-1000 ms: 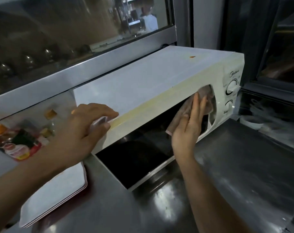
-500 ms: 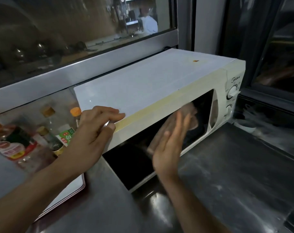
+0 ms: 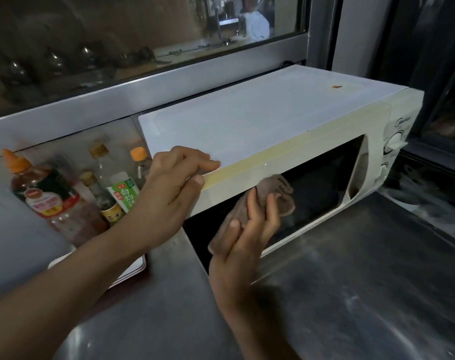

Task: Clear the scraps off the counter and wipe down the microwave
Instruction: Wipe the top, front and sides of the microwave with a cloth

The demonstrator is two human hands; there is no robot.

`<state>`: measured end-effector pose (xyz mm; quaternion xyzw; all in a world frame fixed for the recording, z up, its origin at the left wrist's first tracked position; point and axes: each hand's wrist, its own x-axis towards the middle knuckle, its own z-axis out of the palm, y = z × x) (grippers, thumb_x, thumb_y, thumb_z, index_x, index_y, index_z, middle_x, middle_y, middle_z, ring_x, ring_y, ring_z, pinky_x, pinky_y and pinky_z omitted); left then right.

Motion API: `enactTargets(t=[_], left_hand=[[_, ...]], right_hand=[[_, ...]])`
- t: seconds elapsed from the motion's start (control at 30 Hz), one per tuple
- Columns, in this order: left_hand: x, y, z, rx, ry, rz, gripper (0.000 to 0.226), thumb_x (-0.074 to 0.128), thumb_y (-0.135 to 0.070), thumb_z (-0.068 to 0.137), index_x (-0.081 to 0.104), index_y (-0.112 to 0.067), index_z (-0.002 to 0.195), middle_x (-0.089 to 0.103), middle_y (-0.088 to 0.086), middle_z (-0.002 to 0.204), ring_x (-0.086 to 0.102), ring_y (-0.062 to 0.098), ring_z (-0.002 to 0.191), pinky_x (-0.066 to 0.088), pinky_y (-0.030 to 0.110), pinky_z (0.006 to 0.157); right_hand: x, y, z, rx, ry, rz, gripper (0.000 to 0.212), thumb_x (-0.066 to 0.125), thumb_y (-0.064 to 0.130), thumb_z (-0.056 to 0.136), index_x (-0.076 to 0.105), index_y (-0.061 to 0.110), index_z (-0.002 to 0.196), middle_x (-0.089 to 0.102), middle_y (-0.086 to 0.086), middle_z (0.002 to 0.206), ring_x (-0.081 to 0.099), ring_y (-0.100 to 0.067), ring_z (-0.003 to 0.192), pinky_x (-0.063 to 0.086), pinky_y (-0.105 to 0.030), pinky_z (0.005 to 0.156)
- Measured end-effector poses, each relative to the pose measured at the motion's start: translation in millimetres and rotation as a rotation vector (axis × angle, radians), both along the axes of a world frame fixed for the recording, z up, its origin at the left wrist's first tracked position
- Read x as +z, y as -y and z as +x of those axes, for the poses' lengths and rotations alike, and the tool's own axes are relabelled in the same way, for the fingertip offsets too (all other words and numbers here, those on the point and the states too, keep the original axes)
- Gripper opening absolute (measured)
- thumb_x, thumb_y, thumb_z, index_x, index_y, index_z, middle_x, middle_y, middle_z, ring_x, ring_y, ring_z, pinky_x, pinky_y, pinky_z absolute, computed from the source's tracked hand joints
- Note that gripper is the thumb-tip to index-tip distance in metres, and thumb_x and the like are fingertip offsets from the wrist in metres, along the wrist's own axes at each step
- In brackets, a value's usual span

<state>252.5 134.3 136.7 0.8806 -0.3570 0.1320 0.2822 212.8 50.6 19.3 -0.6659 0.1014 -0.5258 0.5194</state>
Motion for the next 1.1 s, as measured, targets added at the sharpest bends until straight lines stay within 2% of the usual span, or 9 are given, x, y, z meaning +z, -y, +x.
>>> enactTargets(t=[0.13, 0.23, 0.4, 0.57, 0.63, 0.7, 0.8, 0.93, 1.1], left_hand=[[4.4, -0.7, -3.3, -0.007, -0.053, -0.026, 0.034, 0.039, -0.016, 0.091, 0.06, -0.022, 0.117, 0.055, 0.0, 0.123, 0.042, 0.021, 0.125, 0.028, 0.032, 0.108], [-0.8, -7.7, -14.1, 0.051, -0.049, -0.15, 0.029, 0.044, -0.014, 0.089, 0.065, -0.021, 0.109, 0.057, -0.005, 0.121, 0.043, 0.015, 0.123, 0.028, 0.015, 0.102], [-11.9, -23.6, -30.7, 0.121, -0.025, -0.175, 0.026, 0.047, -0.025, 0.09, 0.061, -0.034, 0.11, 0.055, -0.011, 0.122, 0.041, 0.007, 0.121, 0.023, 0.009, 0.1], [-6.0, -23.5, -29.9, 0.111, -0.082, -0.179, 0.028, 0.048, -0.021, 0.088, 0.06, -0.039, 0.106, 0.056, -0.011, 0.119, 0.041, 0.004, 0.116, 0.024, 0.01, 0.099], [-3.3, -25.4, -29.9, 0.104, -0.133, -0.181, 0.028, 0.048, -0.023, 0.087, 0.062, -0.038, 0.107, 0.056, -0.012, 0.119, 0.041, 0.004, 0.118, 0.025, 0.016, 0.103], [0.5, -27.0, -30.7, 0.087, -0.201, -0.192, 0.029, 0.046, -0.024, 0.087, 0.063, -0.034, 0.109, 0.056, -0.011, 0.119, 0.041, 0.006, 0.121, 0.028, 0.028, 0.107], [6.6, -30.9, -31.7, 0.038, -0.24, -0.154, 0.035, 0.044, -0.022, 0.086, 0.057, -0.035, 0.116, 0.055, -0.009, 0.12, 0.041, 0.01, 0.122, 0.027, 0.022, 0.106], [9.3, -40.0, -27.7, -0.027, -0.252, -0.098, 0.037, 0.049, -0.011, 0.092, 0.054, -0.027, 0.125, 0.055, -0.002, 0.124, 0.04, 0.018, 0.122, 0.026, 0.02, 0.103], [8.0, -49.9, -21.7, -0.103, -0.23, -0.104, 0.041, 0.046, 0.003, 0.094, 0.053, -0.02, 0.127, 0.054, 0.0, 0.13, 0.041, 0.017, 0.127, 0.026, 0.024, 0.108]], right_hand=[[1.1, 38.8, 3.2, 0.042, 0.033, -0.074, 0.036, 0.044, 0.002, 0.091, 0.044, -0.003, 0.126, 0.031, -0.024, 0.141, 0.026, -0.013, 0.138, 0.024, -0.015, 0.109], [17.2, 99.6, 23.0, -0.055, 0.009, 0.027, 0.039, 0.045, -0.007, 0.09, 0.043, -0.009, 0.129, 0.03, -0.029, 0.142, 0.028, -0.016, 0.135, 0.021, -0.008, 0.106], [37.8, 150.0, 39.6, -0.114, -0.022, 0.171, 0.043, 0.043, -0.009, 0.085, 0.047, -0.005, 0.128, 0.03, -0.023, 0.141, 0.033, -0.027, 0.135, 0.026, -0.016, 0.11], [28.7, 63.8, 13.6, -0.053, 0.06, 0.156, 0.037, 0.044, -0.017, 0.082, 0.052, -0.014, 0.117, 0.032, -0.029, 0.132, 0.031, 0.008, 0.126, 0.024, -0.01, 0.105], [16.7, 18.3, -4.9, 0.036, 0.038, 0.1, 0.039, 0.042, -0.006, 0.085, 0.051, -0.006, 0.123, 0.029, -0.021, 0.139, 0.027, -0.002, 0.133, 0.025, -0.019, 0.11], [4.7, -19.3, -21.1, 0.179, 0.027, -0.013, 0.042, 0.038, 0.004, 0.089, 0.046, 0.003, 0.131, 0.024, -0.009, 0.144, 0.031, -0.019, 0.136, 0.035, -0.039, 0.107], [-6.5, -29.6, -26.4, 0.293, 0.03, -0.136, 0.037, 0.04, 0.006, 0.093, 0.046, 0.013, 0.129, 0.027, -0.003, 0.141, 0.041, -0.033, 0.129, 0.044, -0.053, 0.095], [-5.0, 11.5, -19.7, 0.247, 0.025, -0.247, 0.029, 0.038, 0.021, 0.097, 0.057, 0.016, 0.119, 0.033, -0.007, 0.132, 0.042, -0.022, 0.123, 0.033, -0.028, 0.106], [8.2, 22.4, -15.0, 0.058, -0.002, -0.116, 0.048, 0.047, -0.021, 0.075, 0.058, 0.002, 0.115, 0.035, -0.009, 0.129, 0.04, -0.003, 0.122, 0.032, -0.014, 0.102]])
